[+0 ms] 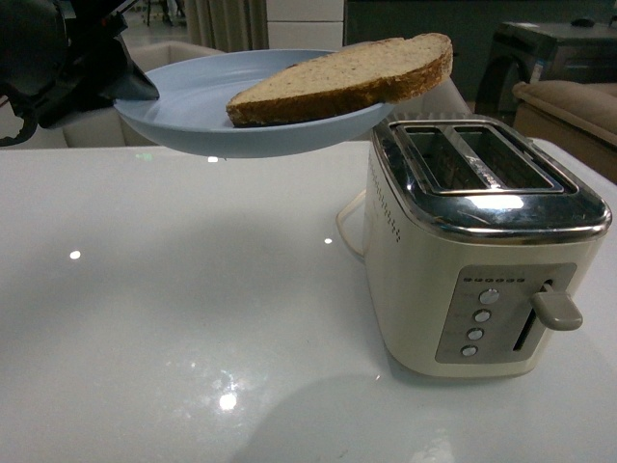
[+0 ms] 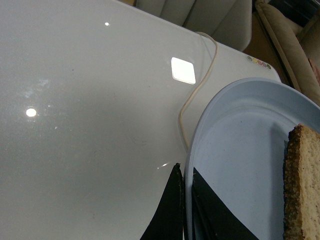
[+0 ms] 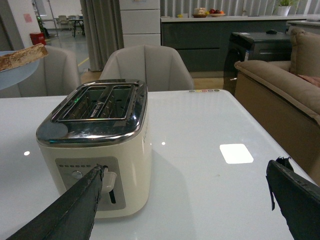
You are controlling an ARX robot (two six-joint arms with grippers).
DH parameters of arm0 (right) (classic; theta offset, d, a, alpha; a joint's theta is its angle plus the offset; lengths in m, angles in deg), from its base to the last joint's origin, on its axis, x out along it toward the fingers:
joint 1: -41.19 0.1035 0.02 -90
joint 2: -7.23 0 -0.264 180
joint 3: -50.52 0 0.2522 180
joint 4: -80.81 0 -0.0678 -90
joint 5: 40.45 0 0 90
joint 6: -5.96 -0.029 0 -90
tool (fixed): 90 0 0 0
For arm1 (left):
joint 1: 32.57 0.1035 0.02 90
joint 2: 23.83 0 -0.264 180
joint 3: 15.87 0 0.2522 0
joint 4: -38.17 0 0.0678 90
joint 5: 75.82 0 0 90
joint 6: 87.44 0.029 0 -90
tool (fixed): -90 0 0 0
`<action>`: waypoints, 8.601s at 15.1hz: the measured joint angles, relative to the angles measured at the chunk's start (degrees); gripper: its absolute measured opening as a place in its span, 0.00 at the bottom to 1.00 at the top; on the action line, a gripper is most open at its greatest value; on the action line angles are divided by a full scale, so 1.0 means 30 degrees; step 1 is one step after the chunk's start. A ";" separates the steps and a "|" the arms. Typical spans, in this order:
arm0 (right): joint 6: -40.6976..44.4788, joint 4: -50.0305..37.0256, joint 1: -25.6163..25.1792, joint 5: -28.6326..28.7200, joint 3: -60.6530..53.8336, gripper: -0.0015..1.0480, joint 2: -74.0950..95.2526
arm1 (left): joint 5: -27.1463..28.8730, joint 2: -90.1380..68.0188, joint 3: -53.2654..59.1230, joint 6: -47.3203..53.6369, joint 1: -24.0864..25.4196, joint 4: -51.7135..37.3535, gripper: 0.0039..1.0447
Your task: Left arm holds plate, right arm toasts bread
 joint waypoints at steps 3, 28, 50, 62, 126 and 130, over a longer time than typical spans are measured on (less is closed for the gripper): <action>0.1224 0.2579 0.0291 -0.1960 0.1042 0.94 0.2113 | 0.0007 0.0000 0.0000 0.0007 0.0000 0.0000 0.02; -1.7296 -0.2127 0.5158 0.6717 1.8127 0.94 2.7489 | -0.0029 -0.0029 0.0000 0.0007 0.0000 -0.0007 0.02; -0.9857 -0.1494 0.4707 -0.0226 2.0254 0.03 2.5019 | -0.0036 -0.0029 0.0000 0.0000 0.0000 -0.0015 0.02; -0.5916 -0.1224 0.4925 0.0073 1.8557 0.03 2.6782 | -0.0036 -0.0029 -0.0029 0.0000 0.0000 -0.0015 0.02; -0.0029 0.0007 0.0000 -0.0007 0.0000 0.43 0.0000 | -0.0051 -0.0036 -0.0036 -0.0007 0.0015 -0.0022 0.02; -0.0029 0.0007 0.0000 -0.0007 0.0000 0.85 0.0000 | -0.0051 -0.0036 -0.0036 0.0000 0.0015 -0.0015 0.02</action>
